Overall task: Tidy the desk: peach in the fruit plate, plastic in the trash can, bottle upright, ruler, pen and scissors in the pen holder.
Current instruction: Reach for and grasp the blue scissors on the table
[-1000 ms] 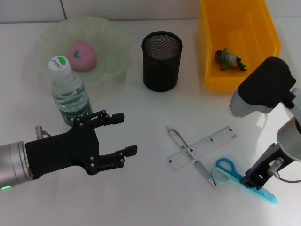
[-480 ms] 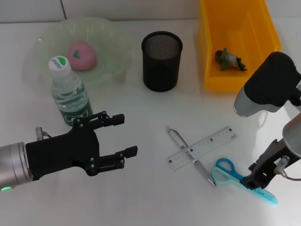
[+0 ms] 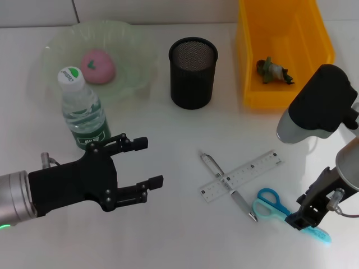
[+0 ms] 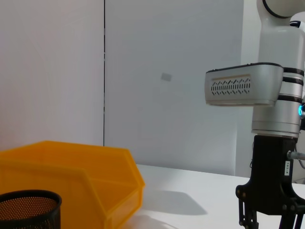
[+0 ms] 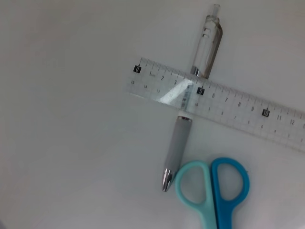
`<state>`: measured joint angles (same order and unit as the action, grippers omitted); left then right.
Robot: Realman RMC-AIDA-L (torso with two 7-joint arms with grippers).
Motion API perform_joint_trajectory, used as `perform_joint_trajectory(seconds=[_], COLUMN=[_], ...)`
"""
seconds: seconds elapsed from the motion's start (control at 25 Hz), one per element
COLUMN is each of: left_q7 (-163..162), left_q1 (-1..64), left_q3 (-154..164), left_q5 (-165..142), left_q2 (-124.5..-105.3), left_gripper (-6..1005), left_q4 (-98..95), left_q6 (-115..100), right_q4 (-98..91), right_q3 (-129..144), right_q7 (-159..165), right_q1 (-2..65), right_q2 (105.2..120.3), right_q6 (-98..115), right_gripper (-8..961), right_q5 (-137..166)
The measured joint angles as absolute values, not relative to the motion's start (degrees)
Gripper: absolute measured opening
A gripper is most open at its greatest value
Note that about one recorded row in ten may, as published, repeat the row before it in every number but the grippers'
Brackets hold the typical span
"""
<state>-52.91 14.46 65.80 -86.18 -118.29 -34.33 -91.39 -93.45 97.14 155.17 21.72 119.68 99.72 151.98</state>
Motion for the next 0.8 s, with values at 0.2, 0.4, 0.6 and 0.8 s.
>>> perform_joint_trajectory(seconds=[0.2, 0.4, 0.6, 0.8], left_q7=[-52.91, -52.91, -52.91, -52.91], left_q1=[14.53, 14.75, 15.06, 15.17], left_q3=[65.71, 65.67, 65.65, 65.65], left_q5=[-86.22, -86.21, -86.21, -86.22], left_q2=[-118.3, -118.3, -118.3, -118.3], left_gripper=[765, 765, 765, 765], left_q4=[-34.36, -34.37, -34.37, -34.41], left_q6=[-91.46, -91.5, -91.5, -91.5], right_q4=[-91.8, -91.06, -90.24, -89.66], right_q3=[98.88, 99.47, 99.37, 99.46], right_q7=[155.18, 155.62, 155.73, 155.88], right_q1=[22.07, 22.38, 22.58, 22.68], right_q2=[119.7, 119.64, 119.57, 119.53], right_q6=[98.77, 98.23, 97.9, 97.54], right_gripper=[444, 443, 443, 442], right_q5=[152.34, 152.47, 152.52, 152.58])
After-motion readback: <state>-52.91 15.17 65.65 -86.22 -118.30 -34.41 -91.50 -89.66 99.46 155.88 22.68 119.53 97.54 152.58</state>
